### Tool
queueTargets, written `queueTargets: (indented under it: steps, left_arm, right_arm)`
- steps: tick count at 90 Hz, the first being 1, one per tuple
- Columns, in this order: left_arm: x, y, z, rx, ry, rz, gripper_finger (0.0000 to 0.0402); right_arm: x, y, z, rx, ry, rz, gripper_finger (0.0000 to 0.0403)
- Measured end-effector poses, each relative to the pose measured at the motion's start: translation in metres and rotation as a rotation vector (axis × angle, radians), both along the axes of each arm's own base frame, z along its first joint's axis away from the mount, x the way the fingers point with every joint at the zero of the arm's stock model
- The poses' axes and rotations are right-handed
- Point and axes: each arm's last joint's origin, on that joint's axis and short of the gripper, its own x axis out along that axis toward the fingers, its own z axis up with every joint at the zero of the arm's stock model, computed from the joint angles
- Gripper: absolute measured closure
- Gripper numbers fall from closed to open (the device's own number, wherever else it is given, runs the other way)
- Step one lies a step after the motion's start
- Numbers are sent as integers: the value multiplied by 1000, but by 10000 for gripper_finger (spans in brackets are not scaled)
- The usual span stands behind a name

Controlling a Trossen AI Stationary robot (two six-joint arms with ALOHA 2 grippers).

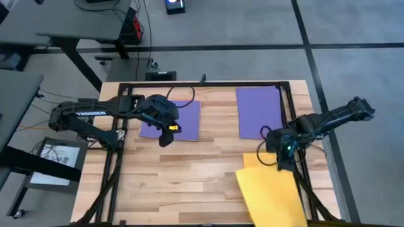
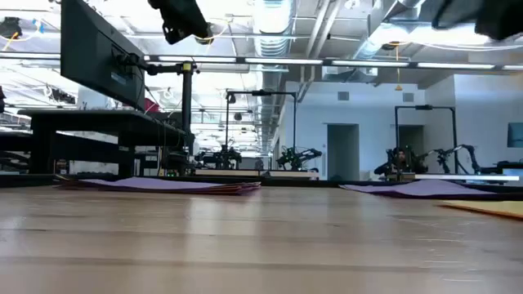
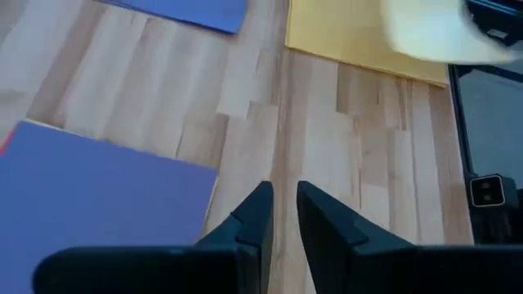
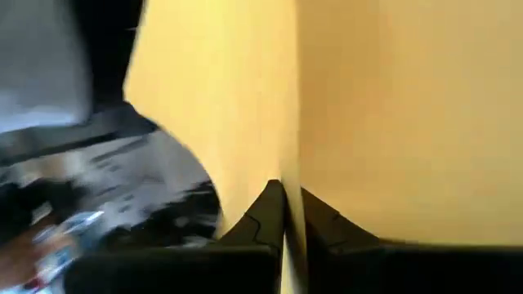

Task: Organize paper
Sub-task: Stack the yellow paper on the bottom right yellow papers

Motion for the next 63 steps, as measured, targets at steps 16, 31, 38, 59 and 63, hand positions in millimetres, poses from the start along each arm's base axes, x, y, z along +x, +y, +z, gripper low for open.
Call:
queueTargets:
  steps: [16,31,38,59,63]
  left_arm:
    - [0,2,0,15,-1,1,359]
    - [0,2,0,12,-1,3,359]
    - [0,2,0,12,0,3,359]
    - [0,2,0,23,-2,-7,359]
    - [0,2,0,29,-2,-11,359]
  right_arm:
    - [0,-14,-20,-56,95,-135,403]
    - [-3,-17,-48,-72,253,-270,403]
    - [-2,-17,-53,-77,265,-337,403]
    - [1,-19,-57,-100,295,-447,403]
    - [1,-19,-57,-99,296,-452,403]
